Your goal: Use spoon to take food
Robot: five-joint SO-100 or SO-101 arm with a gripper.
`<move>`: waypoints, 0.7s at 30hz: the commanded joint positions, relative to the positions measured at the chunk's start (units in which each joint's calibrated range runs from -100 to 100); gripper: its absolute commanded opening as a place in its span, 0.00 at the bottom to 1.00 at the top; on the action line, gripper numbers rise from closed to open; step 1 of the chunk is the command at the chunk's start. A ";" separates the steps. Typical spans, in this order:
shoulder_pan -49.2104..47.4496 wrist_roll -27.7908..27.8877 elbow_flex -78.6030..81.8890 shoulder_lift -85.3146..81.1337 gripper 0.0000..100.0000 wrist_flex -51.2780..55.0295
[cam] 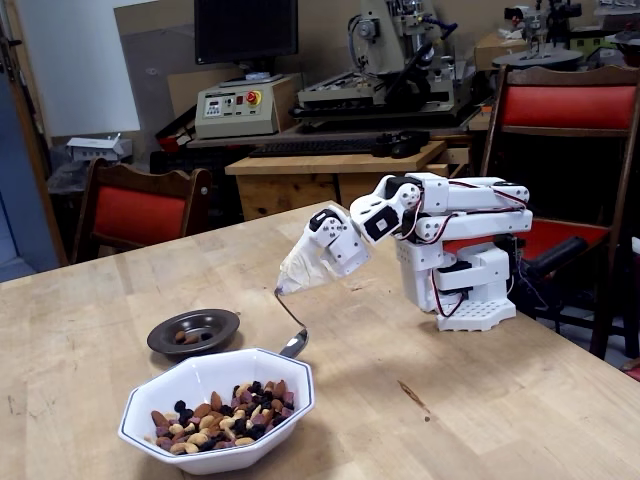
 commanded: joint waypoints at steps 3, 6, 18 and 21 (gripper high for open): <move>2.66 0.20 0.16 -0.09 0.05 0.26; 4.58 0.05 0.16 -0.09 0.05 -0.06; 8.51 0.00 0.07 0.43 0.05 -16.10; 8.58 0.00 0.16 0.00 0.05 -22.19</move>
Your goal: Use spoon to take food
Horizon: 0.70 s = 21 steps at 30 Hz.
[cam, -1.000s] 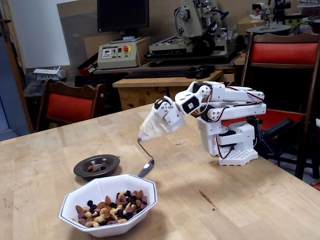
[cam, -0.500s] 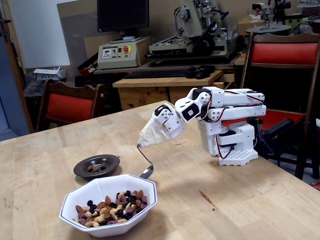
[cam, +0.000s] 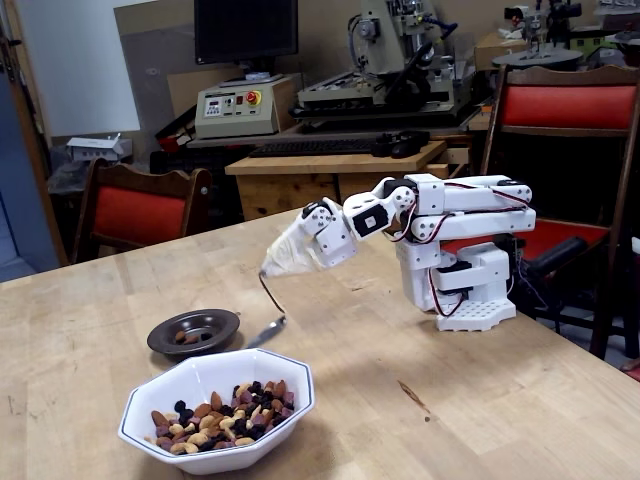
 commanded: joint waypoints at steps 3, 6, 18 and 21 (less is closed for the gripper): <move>0.60 -0.05 1.17 -0.60 0.05 -10.81; 0.45 -0.05 3.38 -0.09 0.05 -10.41; 0.08 -0.05 4.53 -0.78 0.05 0.02; 0.08 -0.05 4.53 -0.78 0.05 0.66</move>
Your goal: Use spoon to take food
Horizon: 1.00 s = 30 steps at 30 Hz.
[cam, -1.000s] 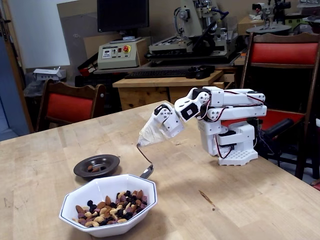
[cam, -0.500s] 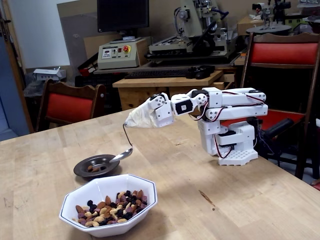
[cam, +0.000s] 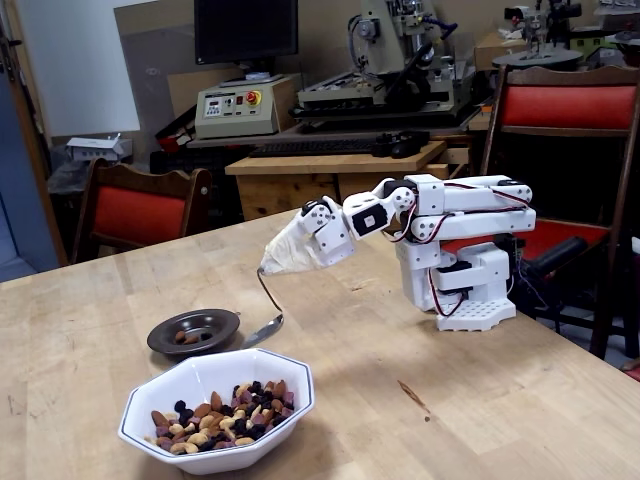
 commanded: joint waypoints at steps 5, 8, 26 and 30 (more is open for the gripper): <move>-0.07 -0.10 0.67 -0.78 0.05 0.49; 0.23 -0.10 0.67 -0.78 0.05 0.89; 0.38 0.15 0.67 -0.09 0.04 0.89; 0.38 0.15 0.67 -0.09 0.04 0.89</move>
